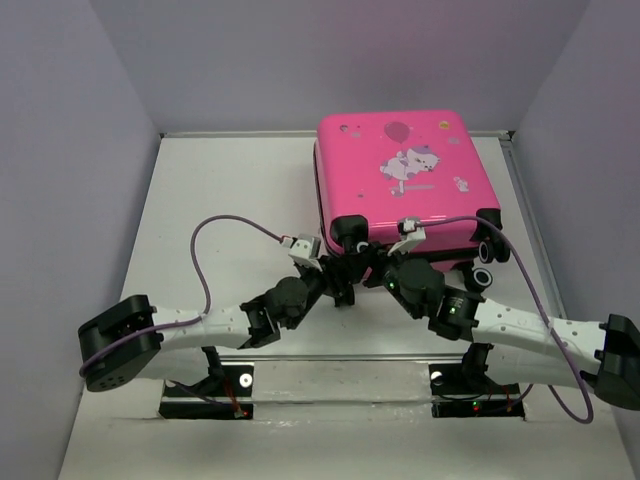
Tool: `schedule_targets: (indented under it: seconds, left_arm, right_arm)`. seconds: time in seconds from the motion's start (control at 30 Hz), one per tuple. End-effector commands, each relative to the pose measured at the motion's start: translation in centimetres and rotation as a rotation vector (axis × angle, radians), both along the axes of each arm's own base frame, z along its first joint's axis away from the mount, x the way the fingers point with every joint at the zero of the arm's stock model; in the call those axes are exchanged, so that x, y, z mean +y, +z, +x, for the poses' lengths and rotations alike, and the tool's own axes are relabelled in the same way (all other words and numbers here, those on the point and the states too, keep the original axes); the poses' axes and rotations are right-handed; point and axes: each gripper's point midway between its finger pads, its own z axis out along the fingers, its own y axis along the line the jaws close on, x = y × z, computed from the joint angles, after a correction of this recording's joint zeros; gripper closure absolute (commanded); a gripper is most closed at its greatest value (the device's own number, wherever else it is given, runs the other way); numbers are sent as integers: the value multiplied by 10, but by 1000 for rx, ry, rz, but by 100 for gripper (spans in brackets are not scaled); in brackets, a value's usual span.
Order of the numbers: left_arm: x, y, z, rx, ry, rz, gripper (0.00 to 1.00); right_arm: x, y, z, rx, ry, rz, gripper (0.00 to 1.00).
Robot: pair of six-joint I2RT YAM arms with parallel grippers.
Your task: Pack the luggage
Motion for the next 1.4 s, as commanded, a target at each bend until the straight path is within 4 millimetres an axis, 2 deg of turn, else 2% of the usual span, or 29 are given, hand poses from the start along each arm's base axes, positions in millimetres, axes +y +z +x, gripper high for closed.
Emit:
schedule_targets:
  seconds: [0.0,0.2,0.3,0.37,0.43,0.47,0.53,0.57,0.6,0.63,0.77,0.83,0.87,0.97,1.0,1.07,1.1,1.13,1.2,1.37]
  left_arm:
    - [0,53,-2,-71,-5,-220,55]
    - [12,35,-5,-46,12,-216,57]
    - [16,31,-9,-48,-1,-226,57]
    - [19,29,-11,-46,-3,-225,57]
    - [24,23,-11,-41,11,-217,58]
    - [25,21,-11,-40,13,-212,58]
    - [22,20,-10,-39,9,-203,59]
    - [21,18,-9,-41,11,-190,59]
    - [20,20,-8,-43,14,-193,59]
    - [20,19,-7,-42,21,-190,59]
    - [18,16,0,-50,48,-166,59]
    - [13,19,2,-53,45,-152,63]
    - [12,14,2,-44,44,-127,65]
    - [23,9,2,-31,73,-132,66]
    - [30,2,2,-23,96,-124,64]
    - [38,0,3,-18,122,-119,57]
    - [41,-3,3,-16,133,-106,49]
    - [44,-6,4,-17,144,-83,46]
    - [50,-8,5,-17,161,-70,43]
    - [57,-11,7,-34,186,-16,44]
  right_arm:
    - [36,124,-47,-34,279,541,93]
    - [45,134,-55,19,335,665,93]
    - [48,132,-53,34,329,673,93]
    - [43,129,-48,37,304,685,93]
    - [41,122,-43,1,277,598,93]
    - [39,133,-40,-25,259,579,93]
    - [41,116,-31,-49,222,411,93]
    - [45,125,-26,-65,209,371,93]
    - [47,108,-22,-63,205,259,93]
    - [50,104,-19,-60,196,214,93]
    - [63,92,-13,-63,213,107,93]
    - [68,89,-10,-62,214,69,93]
    - [68,88,-7,-73,208,44,93]
    - [65,87,0,-94,173,-1,93]
    - [63,87,2,-100,162,-10,93]
    - [61,92,4,-118,151,-23,93]
    - [59,91,6,-119,142,-35,93]
    - [58,90,6,-123,138,-48,93]
    - [55,93,6,-128,131,-49,93]
    - [50,91,4,-128,134,-52,93]
